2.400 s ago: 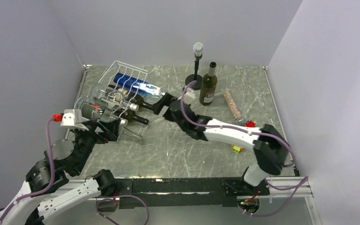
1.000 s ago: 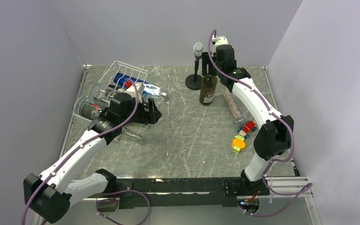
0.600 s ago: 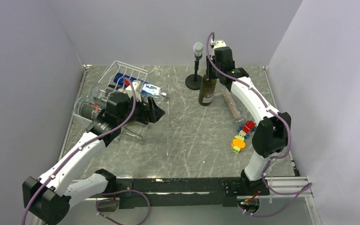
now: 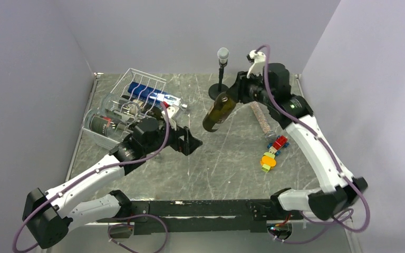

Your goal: Put the wine bottle on the wine rack

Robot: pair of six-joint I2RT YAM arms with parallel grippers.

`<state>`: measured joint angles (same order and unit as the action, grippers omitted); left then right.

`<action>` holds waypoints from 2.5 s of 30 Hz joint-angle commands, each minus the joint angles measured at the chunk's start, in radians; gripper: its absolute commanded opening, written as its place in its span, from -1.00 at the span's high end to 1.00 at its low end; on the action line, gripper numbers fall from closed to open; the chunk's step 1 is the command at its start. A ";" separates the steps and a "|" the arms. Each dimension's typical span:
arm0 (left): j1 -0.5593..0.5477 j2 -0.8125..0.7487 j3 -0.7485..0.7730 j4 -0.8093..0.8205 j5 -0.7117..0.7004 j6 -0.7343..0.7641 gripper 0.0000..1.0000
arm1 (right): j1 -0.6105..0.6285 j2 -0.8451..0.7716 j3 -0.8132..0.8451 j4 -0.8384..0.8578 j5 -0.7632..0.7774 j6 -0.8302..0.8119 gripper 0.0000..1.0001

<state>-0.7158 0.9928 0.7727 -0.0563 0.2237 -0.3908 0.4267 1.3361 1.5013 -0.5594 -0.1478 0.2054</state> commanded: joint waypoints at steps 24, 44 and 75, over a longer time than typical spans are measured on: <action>-0.323 0.065 -0.335 0.618 -0.236 0.334 -0.99 | 0.029 -0.331 -0.388 0.281 -0.596 0.400 1.00; -0.401 0.027 -0.134 0.346 -0.438 0.668 0.98 | 0.027 -0.428 -0.410 0.089 -0.319 0.227 -1.00; -0.663 -0.109 -0.072 0.019 -0.897 1.475 0.99 | 0.243 -0.509 -0.233 -0.300 -0.346 -0.418 -1.00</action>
<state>-1.3132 0.8703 0.7021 -0.1642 -0.5350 0.9657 0.5652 0.7647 1.2716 -0.7589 -0.5751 -0.0853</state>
